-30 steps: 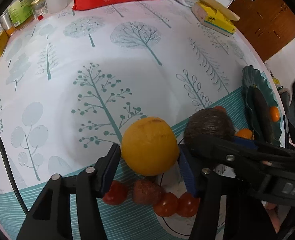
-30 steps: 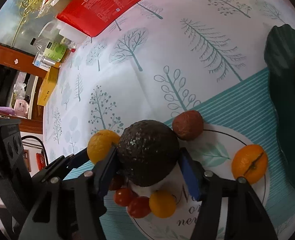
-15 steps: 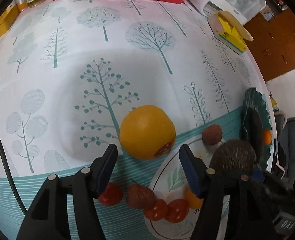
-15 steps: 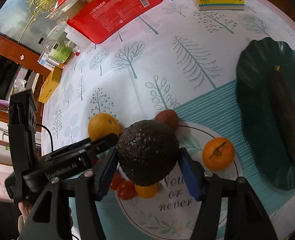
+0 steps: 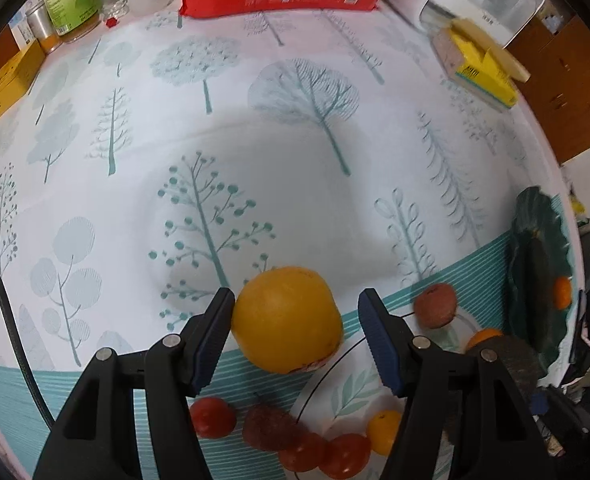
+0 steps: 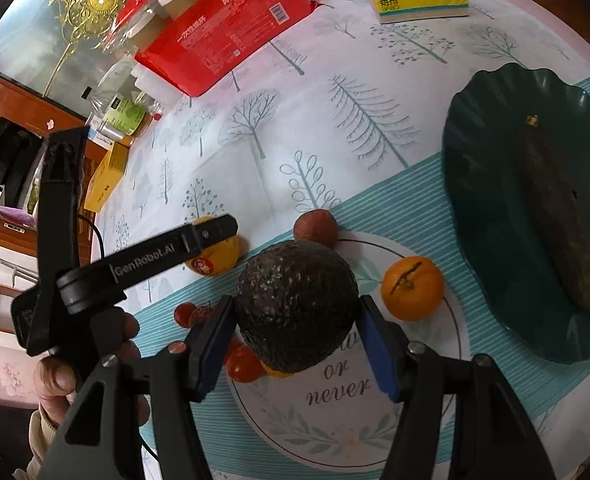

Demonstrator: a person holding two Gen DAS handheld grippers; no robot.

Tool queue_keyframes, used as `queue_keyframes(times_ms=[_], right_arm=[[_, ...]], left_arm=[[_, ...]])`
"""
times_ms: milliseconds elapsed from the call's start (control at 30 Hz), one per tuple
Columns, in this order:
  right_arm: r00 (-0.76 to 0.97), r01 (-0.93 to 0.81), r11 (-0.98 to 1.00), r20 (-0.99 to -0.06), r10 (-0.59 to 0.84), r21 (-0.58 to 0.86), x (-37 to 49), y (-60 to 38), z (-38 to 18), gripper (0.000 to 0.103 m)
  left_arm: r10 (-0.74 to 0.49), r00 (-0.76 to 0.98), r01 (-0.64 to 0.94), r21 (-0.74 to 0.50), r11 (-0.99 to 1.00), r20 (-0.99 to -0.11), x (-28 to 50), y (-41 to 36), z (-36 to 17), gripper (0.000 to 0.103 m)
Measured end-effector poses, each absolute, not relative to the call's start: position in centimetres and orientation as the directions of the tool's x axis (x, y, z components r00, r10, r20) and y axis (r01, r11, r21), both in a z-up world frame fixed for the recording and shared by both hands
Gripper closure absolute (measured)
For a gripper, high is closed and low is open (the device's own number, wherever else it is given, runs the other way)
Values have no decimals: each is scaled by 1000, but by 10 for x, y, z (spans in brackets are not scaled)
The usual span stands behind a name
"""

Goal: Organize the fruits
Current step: 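Close the right gripper on the avocado while the left gripper grasps the large yellow orange, then lower avocado and yellow orange onto the green plate and open both grippers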

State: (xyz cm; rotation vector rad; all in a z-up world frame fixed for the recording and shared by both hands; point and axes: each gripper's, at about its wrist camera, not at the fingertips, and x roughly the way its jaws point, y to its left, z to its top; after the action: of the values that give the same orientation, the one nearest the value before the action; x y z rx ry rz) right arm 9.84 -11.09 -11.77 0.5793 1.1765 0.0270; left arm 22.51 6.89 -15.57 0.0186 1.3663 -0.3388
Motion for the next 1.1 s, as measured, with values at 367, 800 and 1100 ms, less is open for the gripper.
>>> queue_keyframes(times_ms=[367, 800, 1100], right_arm=[[427, 252, 854, -844, 325, 456, 85, -115, -110, 42], [507, 200, 884, -817, 276, 423, 51, -140, -73, 42], [598, 239, 911, -790, 134, 335, 33, -221, -31, 42]], left_arm=[[-223, 205, 248, -170, 954, -953, 207, 68, -150, 55], [-314, 358, 416, -150, 897, -879, 145, 10, -27, 54], [-379, 358, 501, -167, 849, -853, 123, -71, 1, 54]])
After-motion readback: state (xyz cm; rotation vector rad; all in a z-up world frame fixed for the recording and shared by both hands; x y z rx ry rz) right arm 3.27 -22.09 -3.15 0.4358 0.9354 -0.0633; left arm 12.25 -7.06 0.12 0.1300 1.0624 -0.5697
